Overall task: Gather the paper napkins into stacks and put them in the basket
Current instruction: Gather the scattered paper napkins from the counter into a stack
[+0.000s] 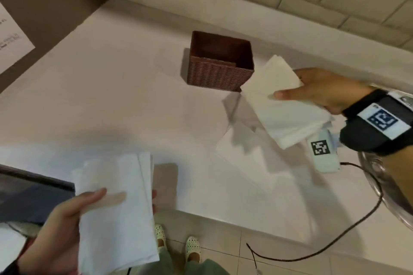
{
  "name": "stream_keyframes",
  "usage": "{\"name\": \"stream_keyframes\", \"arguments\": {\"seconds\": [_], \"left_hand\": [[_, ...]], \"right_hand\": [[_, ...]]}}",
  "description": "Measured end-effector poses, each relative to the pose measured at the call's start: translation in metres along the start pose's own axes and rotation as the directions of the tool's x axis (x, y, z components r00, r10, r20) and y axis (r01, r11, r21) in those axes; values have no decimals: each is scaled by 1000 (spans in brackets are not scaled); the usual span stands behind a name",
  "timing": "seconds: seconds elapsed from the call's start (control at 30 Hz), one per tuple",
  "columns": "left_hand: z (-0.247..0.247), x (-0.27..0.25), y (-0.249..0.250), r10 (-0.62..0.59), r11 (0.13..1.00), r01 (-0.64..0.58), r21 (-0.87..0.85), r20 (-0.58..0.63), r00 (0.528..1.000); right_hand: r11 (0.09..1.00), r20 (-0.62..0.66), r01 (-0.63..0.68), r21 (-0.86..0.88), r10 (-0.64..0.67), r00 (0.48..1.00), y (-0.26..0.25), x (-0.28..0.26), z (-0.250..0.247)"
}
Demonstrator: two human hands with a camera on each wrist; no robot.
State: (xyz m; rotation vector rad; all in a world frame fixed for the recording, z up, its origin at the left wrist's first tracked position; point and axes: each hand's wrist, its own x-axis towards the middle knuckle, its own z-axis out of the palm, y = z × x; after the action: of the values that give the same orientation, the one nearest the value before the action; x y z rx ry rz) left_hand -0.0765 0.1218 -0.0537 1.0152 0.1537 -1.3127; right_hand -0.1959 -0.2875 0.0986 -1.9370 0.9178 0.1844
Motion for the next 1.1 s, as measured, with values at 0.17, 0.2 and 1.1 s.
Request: {"name": "stream_keyframes", "arguments": {"seconds": [0.17, 0.2, 1.1], "left_hand": [[80, 32, 33, -80, 986, 122, -116, 315, 946], [87, 39, 34, -99, 977, 168, -133, 417, 904], [125, 99, 41, -149, 989, 145, 37, 287, 946]], "right_hand": [[979, 142, -200, 48, 191, 971, 58, -7, 35], [976, 158, -206, 77, 192, 969, 64, -7, 46], [908, -72, 0, -418, -33, 997, 67, -9, 108]]}}
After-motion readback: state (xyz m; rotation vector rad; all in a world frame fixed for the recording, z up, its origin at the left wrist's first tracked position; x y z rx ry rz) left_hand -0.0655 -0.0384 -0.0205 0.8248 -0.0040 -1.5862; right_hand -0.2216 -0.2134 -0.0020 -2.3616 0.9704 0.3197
